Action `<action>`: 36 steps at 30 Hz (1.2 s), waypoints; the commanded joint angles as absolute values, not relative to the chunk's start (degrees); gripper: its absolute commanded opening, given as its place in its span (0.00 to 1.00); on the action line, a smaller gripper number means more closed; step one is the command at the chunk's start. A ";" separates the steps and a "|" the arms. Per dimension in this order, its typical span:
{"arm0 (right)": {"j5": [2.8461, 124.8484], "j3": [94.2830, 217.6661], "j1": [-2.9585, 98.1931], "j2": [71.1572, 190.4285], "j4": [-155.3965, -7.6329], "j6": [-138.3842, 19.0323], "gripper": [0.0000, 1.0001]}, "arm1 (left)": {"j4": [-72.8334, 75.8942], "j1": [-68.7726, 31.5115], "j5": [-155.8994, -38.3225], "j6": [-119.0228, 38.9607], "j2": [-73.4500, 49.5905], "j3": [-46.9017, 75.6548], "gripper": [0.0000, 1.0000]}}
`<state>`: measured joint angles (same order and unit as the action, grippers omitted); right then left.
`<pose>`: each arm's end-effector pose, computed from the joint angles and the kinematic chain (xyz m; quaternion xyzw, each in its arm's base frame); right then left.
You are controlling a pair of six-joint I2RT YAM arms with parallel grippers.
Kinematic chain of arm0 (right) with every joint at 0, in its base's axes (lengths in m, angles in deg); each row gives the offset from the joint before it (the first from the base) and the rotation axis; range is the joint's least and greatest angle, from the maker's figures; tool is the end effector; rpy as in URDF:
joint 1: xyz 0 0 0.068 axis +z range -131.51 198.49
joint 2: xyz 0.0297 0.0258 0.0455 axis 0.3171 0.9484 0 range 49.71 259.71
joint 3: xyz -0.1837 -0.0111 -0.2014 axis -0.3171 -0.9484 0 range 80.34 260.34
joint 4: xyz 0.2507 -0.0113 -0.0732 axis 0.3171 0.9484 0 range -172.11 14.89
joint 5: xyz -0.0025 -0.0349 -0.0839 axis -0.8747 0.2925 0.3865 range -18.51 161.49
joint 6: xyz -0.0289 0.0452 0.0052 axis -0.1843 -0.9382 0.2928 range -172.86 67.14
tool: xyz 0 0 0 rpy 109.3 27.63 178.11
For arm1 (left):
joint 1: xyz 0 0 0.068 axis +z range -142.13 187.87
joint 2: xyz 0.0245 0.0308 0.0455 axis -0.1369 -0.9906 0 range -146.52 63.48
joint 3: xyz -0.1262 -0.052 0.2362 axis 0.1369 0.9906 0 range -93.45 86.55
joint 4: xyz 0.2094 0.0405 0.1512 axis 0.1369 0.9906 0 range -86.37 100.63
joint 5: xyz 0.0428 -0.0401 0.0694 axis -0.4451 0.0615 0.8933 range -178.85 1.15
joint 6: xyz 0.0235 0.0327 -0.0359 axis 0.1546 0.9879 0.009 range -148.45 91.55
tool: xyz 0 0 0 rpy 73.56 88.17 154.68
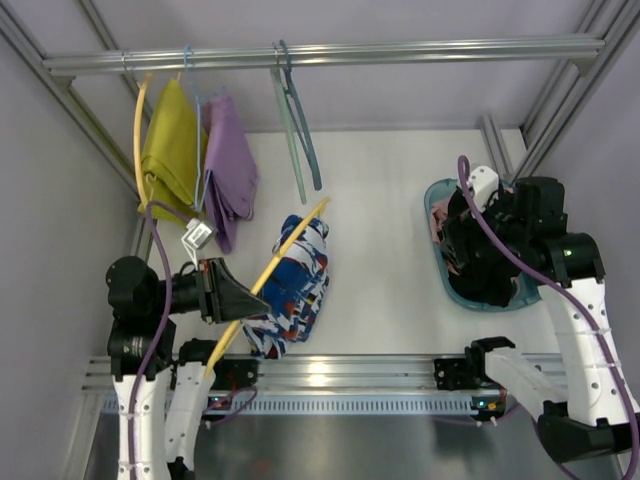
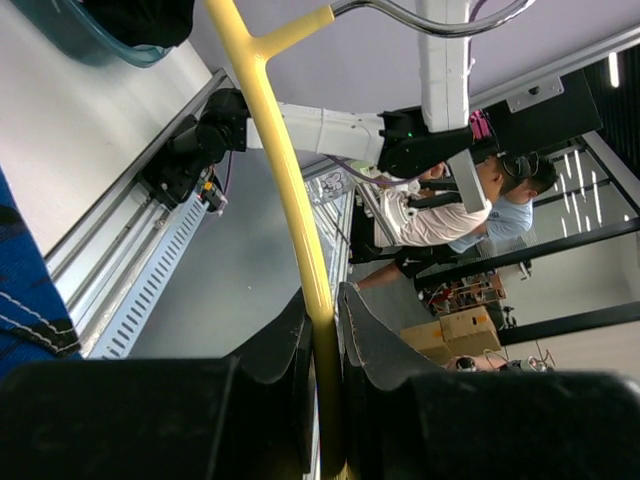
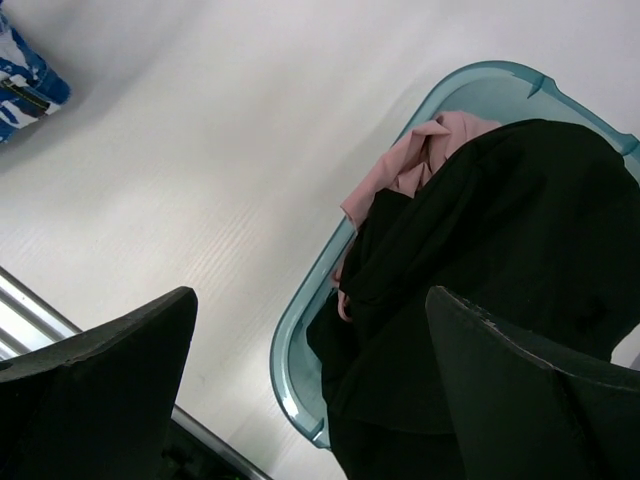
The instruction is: Remove the trousers from the hanger
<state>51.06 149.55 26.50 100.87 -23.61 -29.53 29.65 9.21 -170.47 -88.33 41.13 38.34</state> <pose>0.1472 0.0332 0.3824 -0.3129 0.8403 0.1046 0.4302 0.0502 -0.0341 0.3745 0.1243 0.6963 -0.6649 0.2400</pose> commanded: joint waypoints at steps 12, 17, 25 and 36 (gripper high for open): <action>48.11 152.06 26.49 102.79 -30.34 -32.38 0.99 | 21.65 2.00 -164.81 -68.27 19.89 20.99 0.00; 47.93 152.94 26.49 103.15 -30.78 -33.08 0.99 | 21.39 -18.64 -143.49 -64.49 13.40 16.94 0.00; 47.49 154.70 26.58 100.69 -32.54 -35.63 0.99 | 4.17 -24.12 -123.50 -79.05 7.06 14.57 0.00; 46.88 150.66 26.93 92.34 -35.79 -39.15 0.99 | 4.77 -29.21 -103.36 -89.44 -4.19 7.55 0.00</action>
